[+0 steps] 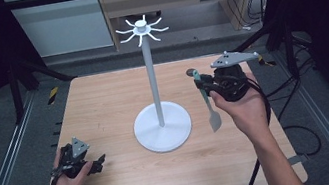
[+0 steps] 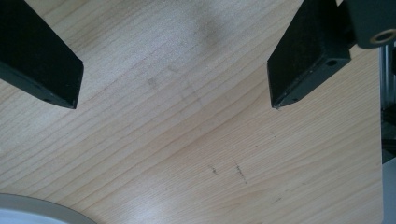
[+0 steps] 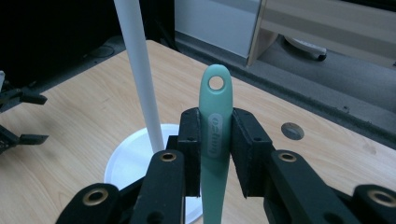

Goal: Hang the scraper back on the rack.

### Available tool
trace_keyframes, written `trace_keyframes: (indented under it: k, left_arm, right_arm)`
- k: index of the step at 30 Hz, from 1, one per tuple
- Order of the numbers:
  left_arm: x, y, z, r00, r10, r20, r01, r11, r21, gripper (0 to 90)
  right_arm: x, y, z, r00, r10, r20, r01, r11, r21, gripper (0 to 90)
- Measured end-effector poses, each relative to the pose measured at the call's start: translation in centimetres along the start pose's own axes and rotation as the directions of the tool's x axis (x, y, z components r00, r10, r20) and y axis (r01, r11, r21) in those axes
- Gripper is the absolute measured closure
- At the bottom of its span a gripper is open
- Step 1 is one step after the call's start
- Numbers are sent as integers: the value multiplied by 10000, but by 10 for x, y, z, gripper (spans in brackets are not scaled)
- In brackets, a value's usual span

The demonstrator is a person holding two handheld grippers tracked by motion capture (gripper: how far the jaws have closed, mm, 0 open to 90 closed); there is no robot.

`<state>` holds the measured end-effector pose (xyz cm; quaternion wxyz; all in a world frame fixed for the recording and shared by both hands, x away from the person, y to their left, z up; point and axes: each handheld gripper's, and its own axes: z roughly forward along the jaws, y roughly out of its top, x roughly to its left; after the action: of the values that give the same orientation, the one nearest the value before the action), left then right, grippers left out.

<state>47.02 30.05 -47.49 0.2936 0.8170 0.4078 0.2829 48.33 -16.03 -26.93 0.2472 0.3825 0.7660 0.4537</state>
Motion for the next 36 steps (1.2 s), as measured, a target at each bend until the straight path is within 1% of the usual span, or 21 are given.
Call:
trace_keyframes:
  k: [2, 6, 8, 11, 12, 14, 15, 17, 21, 23, 29, 30, 36]
  left_arm:
    - [0, 0, 0, 10000, -32, -30, 32, 10000, -19, 32]
    - [1, 0, -1, 10000, -21, -83, 20, 10000, -86, 32]
    - [1, 0, -2, 10000, 9, -99, -10, 9999, -142, 32]
    - [1, 0, -2, 9999, 30, -143, -33, 9999, -168, 32]
    - [1, 0, -2, 9999, 34, -164, -37, 9998, -171, 32]
    - [1, 0, -2, 9998, 71, -204, -75, 9998, -174, 32]
    - [1, -1, -2, 9994, 188, -290, -192, 9997, -138, 31]
    - [1, -1, -2, 9993, 197, -308, -200, 9997, -125, 32]
    - [2, -2, -2, 9993, 104, -361, -109, 9999, -129, 32]
    - [2, -2, -2, 9993, 64, -356, -69, 9999, -147, 32]
    - [3, -2, -2, 9992, 66, -397, -71, 9999, -119, 32]
    - [3, -3, -3, 9991, 82, -407, -86, 9999, -97, 32]
    - [2, -3, -2, 9987, 292, -408, -292, 9996, 5, 32]
  right_arm:
    - [1, 3, 0, 10000, 63, -27, -64, 9998, -186, 745]
    - [3, 7, -1, 9997, 194, -135, -199, 9990, -394, 744]
    - [5, 10, -3, 9997, 169, -187, -180, 9982, -572, 744]
    - [6, 14, -5, 9994, 209, -262, -226, 9974, -679, 745]
    - [7, 18, -7, 9994, 223, -282, -246, 9964, -809, 745]
    - [8, 21, -8, 9992, 213, -327, -242, 9956, -902, 745]
    - [9, 23, -9, 9993, 199, -313, -227, 9954, -927, 745]
    - [10, 25, -10, 9994, 159, -296, -188, 9950, -983, 745]
    - [14, 31, -12, 9994, 131, -329, -167, 9938, -1100, 744]
    - [16, 34, -13, 9992, 140, -370, -185, 9920, -1246, 745]
    - [21, 43, -15, 9988, 120, -474, -190, 9884, -1507, 745]
    - [24, 47, -16, 9984, 115, -552, -202, 9870, -1597, 744]
    - [29, 55, -17, 9983, 42, -589, -148, 9836, -1797, 745]
